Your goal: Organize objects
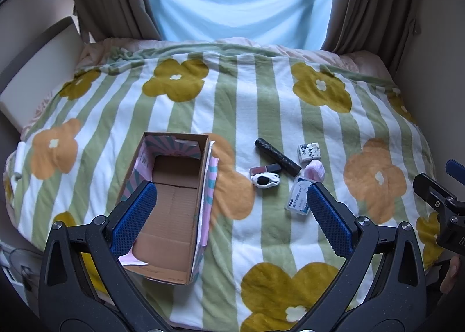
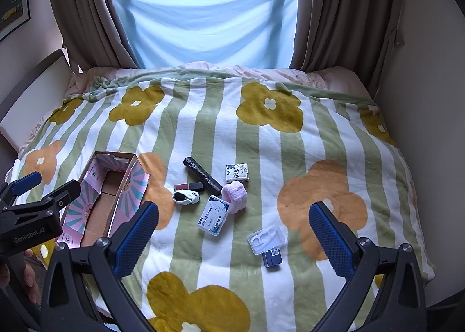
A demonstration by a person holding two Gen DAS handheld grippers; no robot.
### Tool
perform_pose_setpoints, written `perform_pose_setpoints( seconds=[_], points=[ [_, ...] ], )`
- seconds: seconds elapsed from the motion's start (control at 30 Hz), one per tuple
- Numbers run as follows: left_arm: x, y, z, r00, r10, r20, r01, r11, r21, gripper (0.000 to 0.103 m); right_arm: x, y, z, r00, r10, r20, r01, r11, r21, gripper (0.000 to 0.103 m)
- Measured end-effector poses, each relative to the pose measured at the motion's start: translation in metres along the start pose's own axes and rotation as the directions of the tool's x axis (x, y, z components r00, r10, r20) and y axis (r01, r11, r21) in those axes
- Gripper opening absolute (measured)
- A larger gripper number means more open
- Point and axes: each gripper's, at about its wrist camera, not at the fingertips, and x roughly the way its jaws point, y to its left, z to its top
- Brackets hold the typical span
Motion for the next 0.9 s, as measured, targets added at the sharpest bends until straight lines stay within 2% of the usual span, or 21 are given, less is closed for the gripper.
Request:
perform_pose_setpoints(
  seconds=[0.9],
  points=[
    [0.0, -0.006, 0.0, 0.998, -0.06, 0.001, 0.06, 0.996, 0.066, 0.102, -0.005, 0.006, -0.008, 0.999, 0.042, 0.029, -0.042, 0.999, 0.001, 0.102]
  ],
)
